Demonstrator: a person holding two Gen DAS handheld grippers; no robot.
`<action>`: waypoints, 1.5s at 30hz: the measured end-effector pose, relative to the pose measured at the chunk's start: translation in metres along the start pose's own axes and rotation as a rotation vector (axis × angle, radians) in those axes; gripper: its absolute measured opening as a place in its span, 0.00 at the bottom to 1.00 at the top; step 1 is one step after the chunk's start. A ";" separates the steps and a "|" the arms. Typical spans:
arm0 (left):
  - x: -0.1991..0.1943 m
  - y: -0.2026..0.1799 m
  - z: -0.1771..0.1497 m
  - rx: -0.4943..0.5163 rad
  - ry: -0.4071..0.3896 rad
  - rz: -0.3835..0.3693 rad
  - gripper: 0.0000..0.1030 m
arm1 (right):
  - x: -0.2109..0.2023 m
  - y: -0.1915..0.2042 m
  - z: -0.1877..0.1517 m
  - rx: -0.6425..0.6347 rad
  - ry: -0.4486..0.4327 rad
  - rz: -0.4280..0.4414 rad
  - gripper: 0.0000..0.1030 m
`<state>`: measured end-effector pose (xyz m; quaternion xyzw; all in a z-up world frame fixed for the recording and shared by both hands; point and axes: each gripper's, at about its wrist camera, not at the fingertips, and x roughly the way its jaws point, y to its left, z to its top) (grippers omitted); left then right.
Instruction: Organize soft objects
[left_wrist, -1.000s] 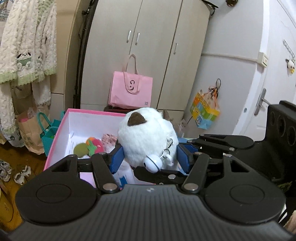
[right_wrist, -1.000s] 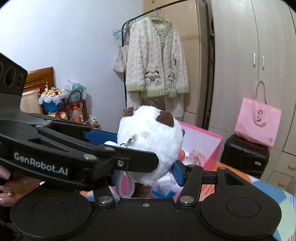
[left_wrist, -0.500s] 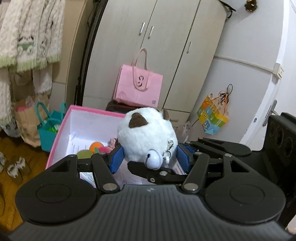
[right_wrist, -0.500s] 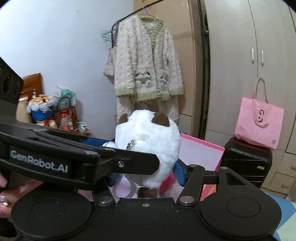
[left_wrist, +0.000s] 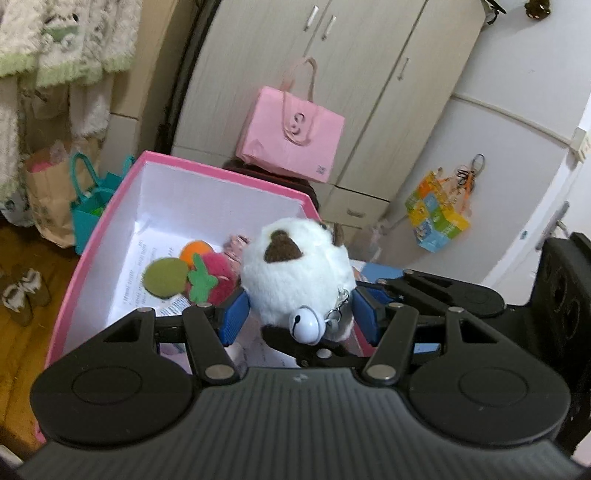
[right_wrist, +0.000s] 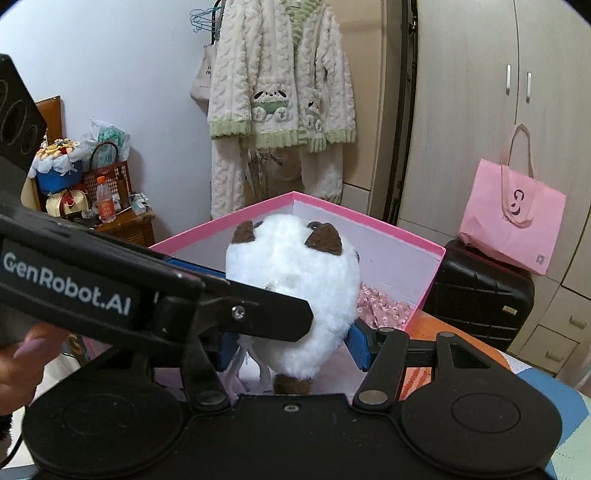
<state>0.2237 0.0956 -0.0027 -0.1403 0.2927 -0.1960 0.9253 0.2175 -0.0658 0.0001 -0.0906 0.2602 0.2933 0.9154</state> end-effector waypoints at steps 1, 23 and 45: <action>-0.002 -0.003 0.000 0.018 -0.009 0.018 0.60 | -0.001 0.000 -0.001 -0.005 -0.003 -0.008 0.66; -0.095 -0.061 -0.040 0.095 -0.170 0.138 0.71 | -0.108 0.006 -0.031 0.061 -0.174 -0.103 0.70; -0.126 -0.106 -0.089 0.198 -0.181 0.377 1.00 | -0.200 0.011 -0.077 0.264 -0.154 -0.480 1.00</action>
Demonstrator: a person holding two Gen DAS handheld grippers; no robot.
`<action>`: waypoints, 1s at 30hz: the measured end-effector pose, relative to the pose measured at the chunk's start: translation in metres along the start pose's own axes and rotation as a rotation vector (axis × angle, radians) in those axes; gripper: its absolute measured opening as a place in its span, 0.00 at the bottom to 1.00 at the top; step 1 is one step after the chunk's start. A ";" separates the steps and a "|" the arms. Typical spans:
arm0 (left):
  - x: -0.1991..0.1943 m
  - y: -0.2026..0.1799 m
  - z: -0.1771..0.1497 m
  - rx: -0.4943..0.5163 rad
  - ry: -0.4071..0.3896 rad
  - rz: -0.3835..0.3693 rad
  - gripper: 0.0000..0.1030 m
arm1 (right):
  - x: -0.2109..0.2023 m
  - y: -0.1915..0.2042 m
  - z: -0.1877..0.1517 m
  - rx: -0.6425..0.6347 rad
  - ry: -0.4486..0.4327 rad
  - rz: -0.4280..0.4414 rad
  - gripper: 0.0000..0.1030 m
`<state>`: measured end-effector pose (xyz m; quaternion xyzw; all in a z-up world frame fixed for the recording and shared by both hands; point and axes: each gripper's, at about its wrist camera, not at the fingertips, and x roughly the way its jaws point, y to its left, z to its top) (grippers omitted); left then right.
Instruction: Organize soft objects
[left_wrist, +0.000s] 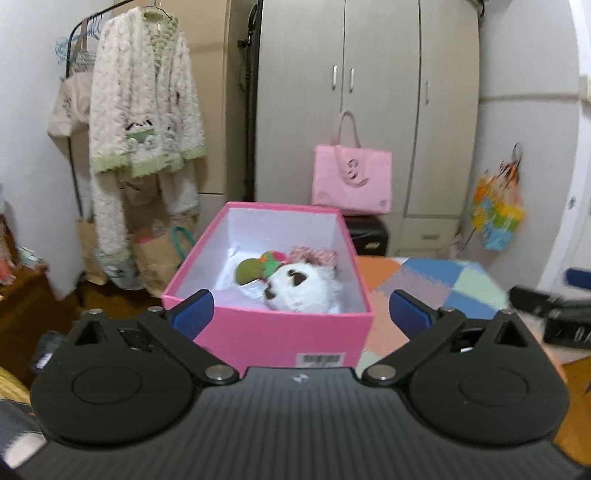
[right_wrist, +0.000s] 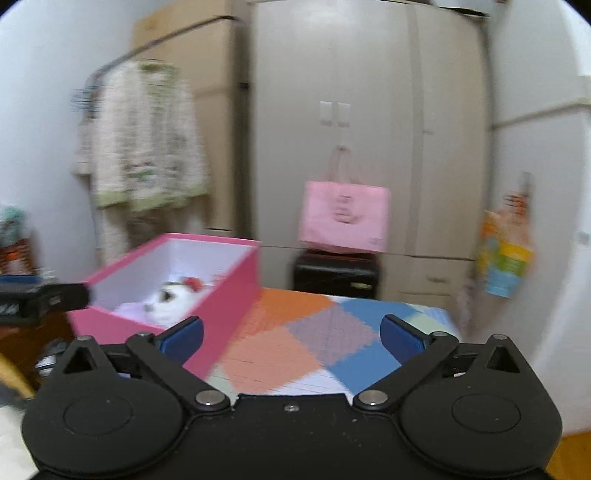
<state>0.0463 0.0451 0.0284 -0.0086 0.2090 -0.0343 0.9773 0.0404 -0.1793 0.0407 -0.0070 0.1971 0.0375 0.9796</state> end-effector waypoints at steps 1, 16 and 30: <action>-0.001 -0.002 0.000 0.000 0.010 0.013 1.00 | -0.001 0.000 0.000 0.012 0.011 -0.038 1.00; -0.030 -0.016 -0.022 0.038 -0.064 0.031 1.00 | -0.046 -0.010 -0.018 0.072 0.040 -0.090 1.00; -0.036 -0.026 -0.028 0.068 -0.070 0.044 1.00 | -0.066 -0.004 -0.022 0.034 -0.007 -0.130 1.00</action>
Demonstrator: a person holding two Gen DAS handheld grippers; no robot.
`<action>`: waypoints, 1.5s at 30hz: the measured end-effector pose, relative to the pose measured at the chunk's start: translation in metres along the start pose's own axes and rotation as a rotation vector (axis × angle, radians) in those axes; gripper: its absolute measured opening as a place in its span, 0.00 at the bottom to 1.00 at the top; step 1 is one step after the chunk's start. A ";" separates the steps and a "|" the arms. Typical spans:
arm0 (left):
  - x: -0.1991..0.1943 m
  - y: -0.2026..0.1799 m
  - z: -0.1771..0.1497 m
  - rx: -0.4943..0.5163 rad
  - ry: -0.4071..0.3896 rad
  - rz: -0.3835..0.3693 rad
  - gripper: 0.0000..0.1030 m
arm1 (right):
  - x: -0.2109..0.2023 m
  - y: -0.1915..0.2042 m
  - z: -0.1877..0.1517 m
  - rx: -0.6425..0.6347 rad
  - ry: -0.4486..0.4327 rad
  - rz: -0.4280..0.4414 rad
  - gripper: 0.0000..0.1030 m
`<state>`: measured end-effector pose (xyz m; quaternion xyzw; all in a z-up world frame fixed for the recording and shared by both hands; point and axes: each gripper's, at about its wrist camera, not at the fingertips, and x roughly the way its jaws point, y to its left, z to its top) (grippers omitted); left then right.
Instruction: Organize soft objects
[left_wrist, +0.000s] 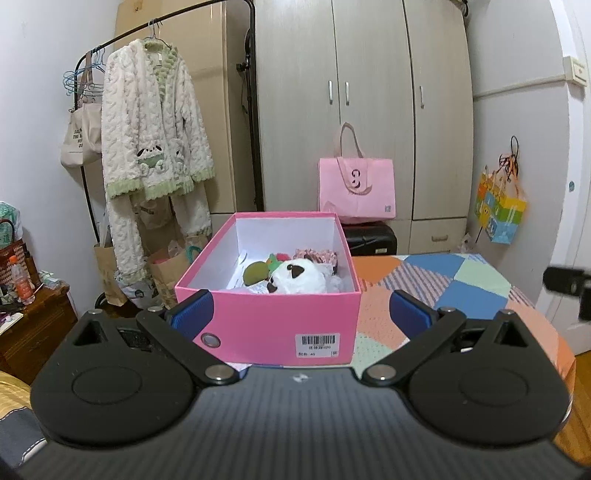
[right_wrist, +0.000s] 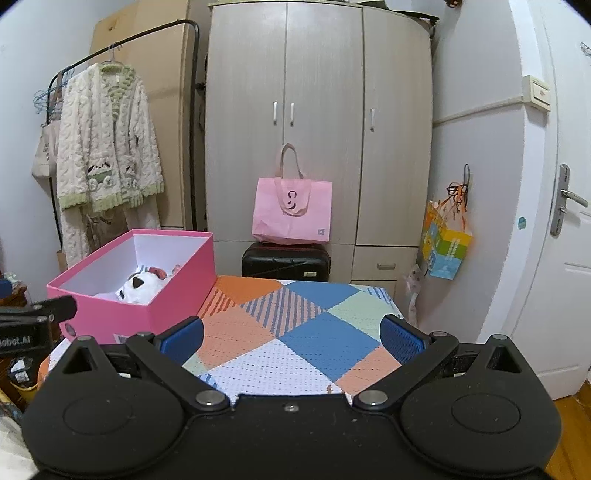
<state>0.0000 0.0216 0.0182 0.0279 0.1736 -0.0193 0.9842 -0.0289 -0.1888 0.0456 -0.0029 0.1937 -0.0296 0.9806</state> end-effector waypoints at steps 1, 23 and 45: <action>0.001 0.000 0.000 0.005 0.007 0.001 1.00 | 0.000 -0.001 0.000 0.008 -0.011 -0.007 1.00; 0.000 -0.008 -0.010 0.022 0.041 -0.015 1.00 | 0.008 -0.006 -0.010 -0.007 0.015 -0.060 1.00; 0.000 -0.010 -0.009 0.010 0.030 -0.007 1.00 | 0.012 -0.012 -0.014 -0.007 0.036 -0.067 1.00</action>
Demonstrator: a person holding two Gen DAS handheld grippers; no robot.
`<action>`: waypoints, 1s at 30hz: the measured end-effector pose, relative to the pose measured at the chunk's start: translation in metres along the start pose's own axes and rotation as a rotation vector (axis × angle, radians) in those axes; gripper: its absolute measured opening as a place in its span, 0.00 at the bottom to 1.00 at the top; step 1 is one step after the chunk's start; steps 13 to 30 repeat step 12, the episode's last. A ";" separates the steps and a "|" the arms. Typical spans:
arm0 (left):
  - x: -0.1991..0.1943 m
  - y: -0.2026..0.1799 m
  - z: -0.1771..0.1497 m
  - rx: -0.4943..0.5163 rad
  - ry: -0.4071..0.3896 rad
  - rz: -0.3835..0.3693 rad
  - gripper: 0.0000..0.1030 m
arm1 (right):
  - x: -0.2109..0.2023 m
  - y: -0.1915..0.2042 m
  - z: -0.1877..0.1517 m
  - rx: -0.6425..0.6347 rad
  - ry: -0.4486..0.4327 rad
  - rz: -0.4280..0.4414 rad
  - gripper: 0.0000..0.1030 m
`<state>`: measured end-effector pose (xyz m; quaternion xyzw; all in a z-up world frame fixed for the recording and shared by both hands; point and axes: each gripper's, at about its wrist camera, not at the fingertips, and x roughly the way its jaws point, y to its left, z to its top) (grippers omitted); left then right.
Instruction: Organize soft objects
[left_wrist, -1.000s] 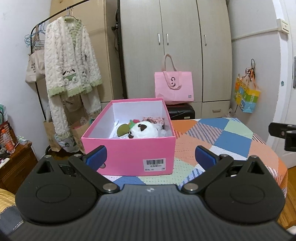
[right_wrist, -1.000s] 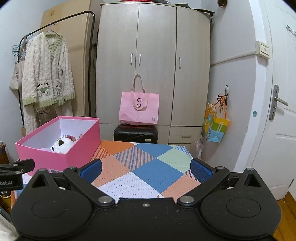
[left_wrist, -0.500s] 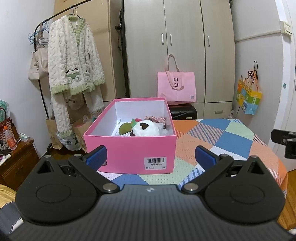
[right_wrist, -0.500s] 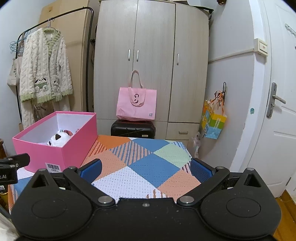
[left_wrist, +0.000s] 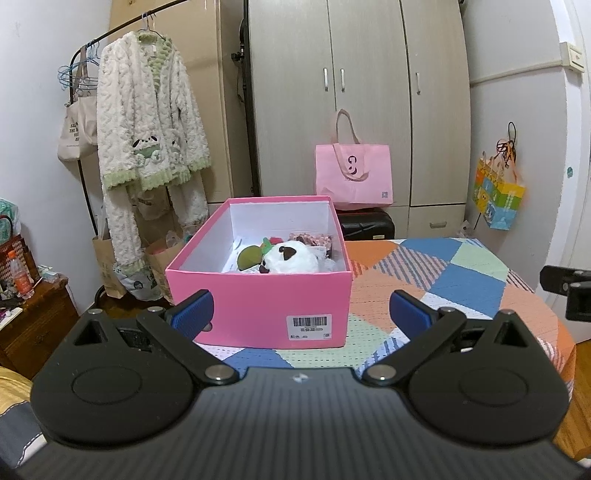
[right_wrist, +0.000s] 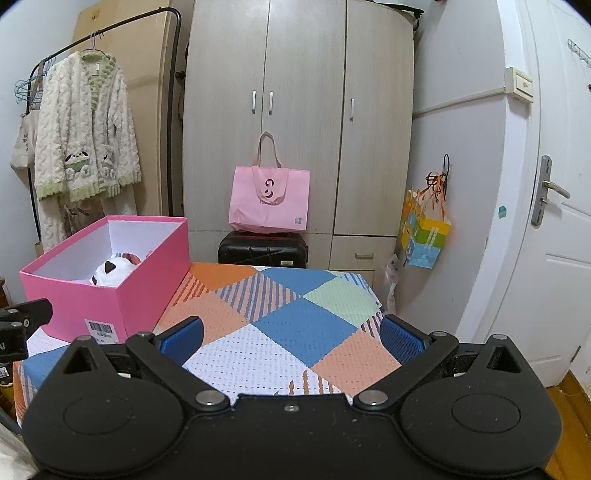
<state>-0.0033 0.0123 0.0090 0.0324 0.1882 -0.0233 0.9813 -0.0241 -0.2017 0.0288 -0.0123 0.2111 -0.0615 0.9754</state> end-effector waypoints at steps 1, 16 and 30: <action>0.000 0.000 0.000 0.000 0.001 -0.001 1.00 | 0.001 0.000 0.000 0.000 0.002 0.000 1.00; -0.001 -0.001 -0.001 -0.002 -0.005 -0.003 1.00 | 0.003 0.000 0.000 -0.004 0.007 0.007 1.00; -0.001 -0.001 -0.001 -0.002 -0.005 -0.003 1.00 | 0.003 0.000 0.000 -0.004 0.007 0.007 1.00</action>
